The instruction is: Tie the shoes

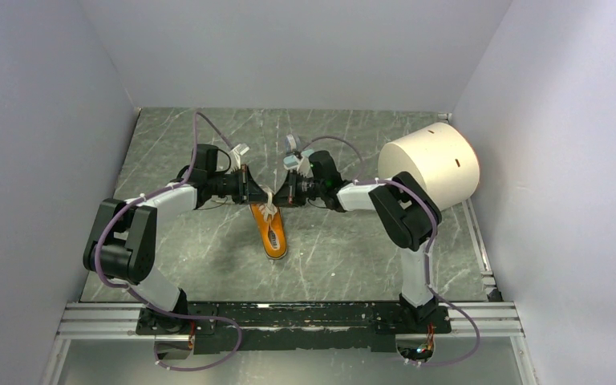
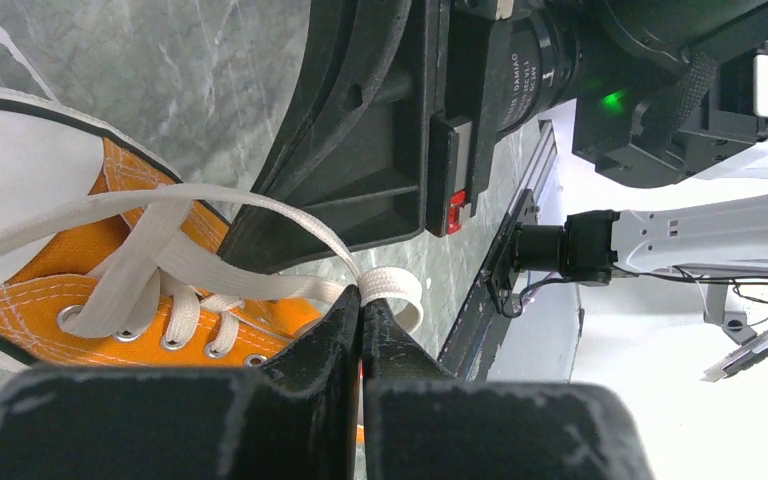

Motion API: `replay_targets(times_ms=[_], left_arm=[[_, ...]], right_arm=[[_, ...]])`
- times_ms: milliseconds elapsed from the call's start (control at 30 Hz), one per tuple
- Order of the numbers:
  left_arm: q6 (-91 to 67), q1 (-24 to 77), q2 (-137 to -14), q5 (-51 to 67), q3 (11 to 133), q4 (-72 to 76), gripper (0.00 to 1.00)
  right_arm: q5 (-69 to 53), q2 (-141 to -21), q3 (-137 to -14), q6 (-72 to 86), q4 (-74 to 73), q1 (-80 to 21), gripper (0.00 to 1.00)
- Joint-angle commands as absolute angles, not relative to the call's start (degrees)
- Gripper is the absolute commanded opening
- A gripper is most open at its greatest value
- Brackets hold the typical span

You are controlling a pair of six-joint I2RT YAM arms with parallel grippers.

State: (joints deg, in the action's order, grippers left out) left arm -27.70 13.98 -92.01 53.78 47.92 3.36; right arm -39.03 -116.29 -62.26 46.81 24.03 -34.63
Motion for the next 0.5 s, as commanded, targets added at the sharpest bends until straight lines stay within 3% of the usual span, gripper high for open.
replay_targets(times_ms=[0, 467], left_arm=[[-27.6, 14.2, -91.3, 55.5, 47.3, 5.5, 0.05], [-26.9, 14.2, -91.6, 55.1, 48.1, 4.6, 0.05]], right_arm=[[-42.2, -117.2, -62.2, 52.3, 30.1, -35.3, 0.0], [-47.9, -112.5, -59.0, 57.0, 25.5, -35.5, 0.0]])
